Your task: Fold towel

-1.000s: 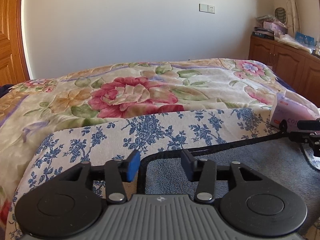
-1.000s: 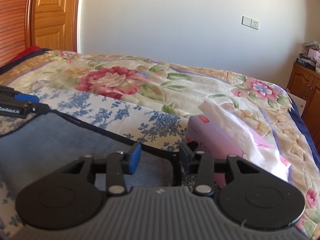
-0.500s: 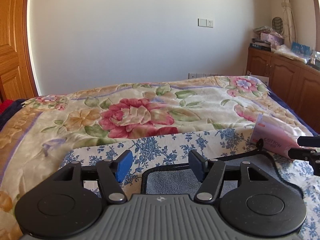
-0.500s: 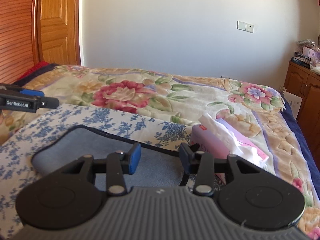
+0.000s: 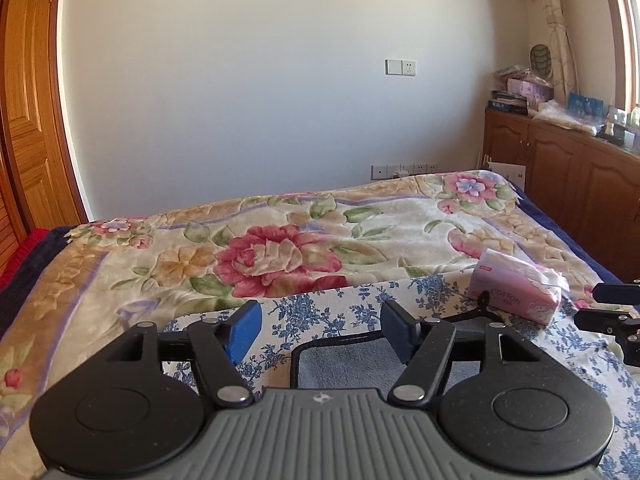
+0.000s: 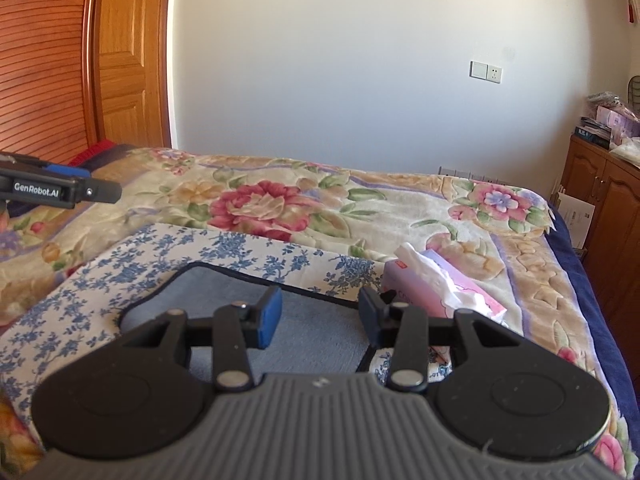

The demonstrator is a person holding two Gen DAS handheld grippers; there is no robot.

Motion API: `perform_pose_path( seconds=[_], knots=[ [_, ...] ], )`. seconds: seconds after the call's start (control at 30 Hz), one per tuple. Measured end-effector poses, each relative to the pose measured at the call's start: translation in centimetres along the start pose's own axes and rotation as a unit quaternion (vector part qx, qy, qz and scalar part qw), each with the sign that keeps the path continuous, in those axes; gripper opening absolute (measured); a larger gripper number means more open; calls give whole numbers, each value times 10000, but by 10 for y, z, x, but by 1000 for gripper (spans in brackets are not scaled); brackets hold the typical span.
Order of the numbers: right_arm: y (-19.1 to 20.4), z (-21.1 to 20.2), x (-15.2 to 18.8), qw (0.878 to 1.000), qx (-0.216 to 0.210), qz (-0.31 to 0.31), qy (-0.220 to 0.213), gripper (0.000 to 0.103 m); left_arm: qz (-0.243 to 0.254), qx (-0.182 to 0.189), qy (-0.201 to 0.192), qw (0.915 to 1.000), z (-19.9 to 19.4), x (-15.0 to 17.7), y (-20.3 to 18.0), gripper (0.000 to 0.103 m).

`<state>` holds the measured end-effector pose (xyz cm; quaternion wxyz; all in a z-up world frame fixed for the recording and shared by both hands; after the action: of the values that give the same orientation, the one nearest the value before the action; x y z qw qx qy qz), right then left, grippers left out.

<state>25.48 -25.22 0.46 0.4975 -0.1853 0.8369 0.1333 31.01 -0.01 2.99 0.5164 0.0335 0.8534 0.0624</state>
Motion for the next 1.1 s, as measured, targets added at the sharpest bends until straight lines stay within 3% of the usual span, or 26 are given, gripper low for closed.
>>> perform_pose_path(
  seconds=[0.53,0.7,1.03,1.1],
  knots=[
    [21,-50,4,9999,34,68,-90,45,-46,141,-3,9999,-66,9,-5,73],
    [27,-64,6,9998,73,116,-124,54,15,151,-71,9999,-87,10,-6,78],
    [39,-86,8,9996,140,156,-198,62,55,196,-159,9997,-120,16,-6,84],
    [40,-90,9,9995,174,167,-219,71,59,195,-185,9996,-125,17,-6,88]
  ],
)
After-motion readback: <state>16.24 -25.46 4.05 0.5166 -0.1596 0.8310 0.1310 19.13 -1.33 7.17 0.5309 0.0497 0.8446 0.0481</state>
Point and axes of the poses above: each gripper's, at about its wrist camera, not at the fingertips, and z roughly the way its jaws point, y to its left, x to its underside, the point moved 2 cm from there along z, roughly the way its jaws point, and after that the axes turned 10 degrees about -x, right-handed, at the moved point
